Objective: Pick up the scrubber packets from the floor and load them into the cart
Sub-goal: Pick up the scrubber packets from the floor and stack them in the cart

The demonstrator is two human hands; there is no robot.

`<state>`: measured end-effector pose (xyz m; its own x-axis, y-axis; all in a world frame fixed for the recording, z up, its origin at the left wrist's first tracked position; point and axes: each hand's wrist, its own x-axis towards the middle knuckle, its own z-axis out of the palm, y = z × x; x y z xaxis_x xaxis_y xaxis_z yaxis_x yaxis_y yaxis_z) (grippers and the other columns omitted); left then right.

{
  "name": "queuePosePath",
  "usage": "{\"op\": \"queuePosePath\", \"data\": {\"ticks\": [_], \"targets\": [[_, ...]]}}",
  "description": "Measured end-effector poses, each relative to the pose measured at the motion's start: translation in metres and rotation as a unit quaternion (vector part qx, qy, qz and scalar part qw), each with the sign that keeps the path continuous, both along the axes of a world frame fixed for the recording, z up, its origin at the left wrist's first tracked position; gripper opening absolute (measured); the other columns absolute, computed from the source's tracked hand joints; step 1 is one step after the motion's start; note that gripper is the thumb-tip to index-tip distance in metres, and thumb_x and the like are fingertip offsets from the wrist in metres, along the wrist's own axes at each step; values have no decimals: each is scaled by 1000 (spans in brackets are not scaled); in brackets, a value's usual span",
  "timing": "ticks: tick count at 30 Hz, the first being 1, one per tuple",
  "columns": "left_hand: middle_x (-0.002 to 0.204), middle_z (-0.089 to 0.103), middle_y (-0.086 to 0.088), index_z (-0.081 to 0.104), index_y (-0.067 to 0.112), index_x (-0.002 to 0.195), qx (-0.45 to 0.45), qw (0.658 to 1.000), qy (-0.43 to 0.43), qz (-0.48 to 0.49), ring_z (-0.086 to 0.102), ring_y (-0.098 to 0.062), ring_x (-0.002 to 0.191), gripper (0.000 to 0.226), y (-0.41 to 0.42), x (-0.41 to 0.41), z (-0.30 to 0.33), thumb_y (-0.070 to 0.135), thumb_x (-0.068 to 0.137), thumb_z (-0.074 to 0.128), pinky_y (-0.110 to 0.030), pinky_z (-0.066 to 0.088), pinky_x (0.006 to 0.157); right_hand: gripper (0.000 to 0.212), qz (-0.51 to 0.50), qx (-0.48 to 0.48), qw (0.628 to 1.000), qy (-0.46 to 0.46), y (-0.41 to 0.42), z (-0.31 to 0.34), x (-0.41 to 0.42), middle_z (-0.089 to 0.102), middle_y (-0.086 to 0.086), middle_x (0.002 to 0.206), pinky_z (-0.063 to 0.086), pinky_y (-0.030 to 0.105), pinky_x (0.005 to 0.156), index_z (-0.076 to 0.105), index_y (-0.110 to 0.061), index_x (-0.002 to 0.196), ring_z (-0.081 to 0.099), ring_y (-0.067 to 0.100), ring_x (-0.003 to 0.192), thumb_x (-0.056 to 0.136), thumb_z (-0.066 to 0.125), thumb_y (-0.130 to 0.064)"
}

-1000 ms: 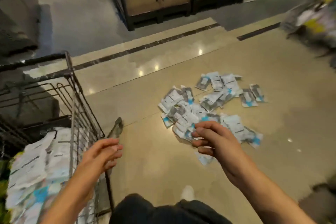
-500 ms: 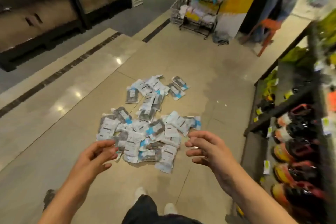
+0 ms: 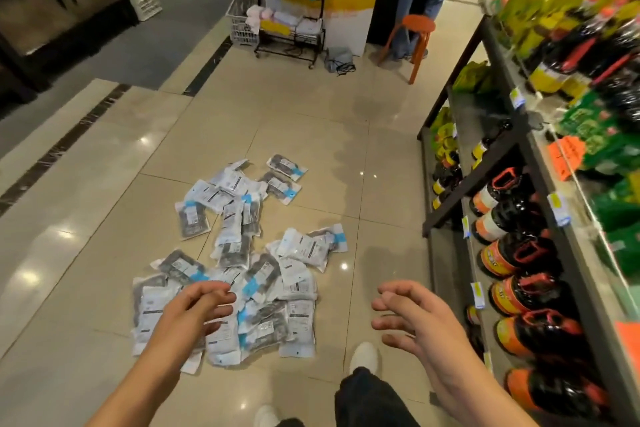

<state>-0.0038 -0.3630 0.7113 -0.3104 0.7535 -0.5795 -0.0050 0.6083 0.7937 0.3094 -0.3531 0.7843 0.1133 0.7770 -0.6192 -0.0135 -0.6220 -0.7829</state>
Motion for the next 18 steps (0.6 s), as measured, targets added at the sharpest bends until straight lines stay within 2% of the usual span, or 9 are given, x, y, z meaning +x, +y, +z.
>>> {"op": "queuePosePath", "data": {"ticks": [6, 8, 12, 16, 18], "targets": [[97, 81, 2, 73, 17, 109, -29, 999, 18, 3, 74, -24, 101, 18, 62, 30, -7, 16, 103, 56, -44, 53, 97, 13, -1, -15, 1000, 9, 80, -17, 33, 78, 15, 99, 57, 52, 90, 74, -13, 107, 74, 30, 85, 96, 68, -14], [96, 81, 2, 73, 16, 108, -39, 999, 17, 21, 74, -25, 102, 17, 85, 46, -10, 18, 103, 58, -45, 53, 98, 12, 14, -23, 1000, 14, 118, -25, 44, 78, 15, 101, 57, 52, 90, 74, -13, 107, 74, 29, 84, 96, 68, -15], [96, 82, 0, 75, 16, 107, -56, 995, 19, 81, 74, -26, 102, 15, 129, 84, -12, 19, 101, 61, -46, 54, 96, 10, 53, -22, 998, 7, 199, -34, 74, 78, 13, 101, 54, 43, 81, 73, -14, 104, 74, 26, 80, 96, 69, -16], [99, 81, -1, 76, 16, 104, -63, 991, 4, 115, 75, -24, 99, 16, 170, 123, -8, 21, 103, 60, -37, 55, 84, 9, 119, -14, 993, -14, 271, -26, 96, 80, 5, 98, 58, 47, 91, 74, -18, 103, 77, 30, 92, 96, 69, -21], [100, 81, -1, 76, 16, 104, -70, 990, -4, 124, 75, -24, 98, 17, 191, 137, -8, 21, 103, 60, -35, 55, 81, 10, 142, -10, 990, -23, 305, -22, 101, 79, 5, 97, 58, 46, 91, 73, -18, 104, 76, 30, 96, 96, 69, -21]]}}
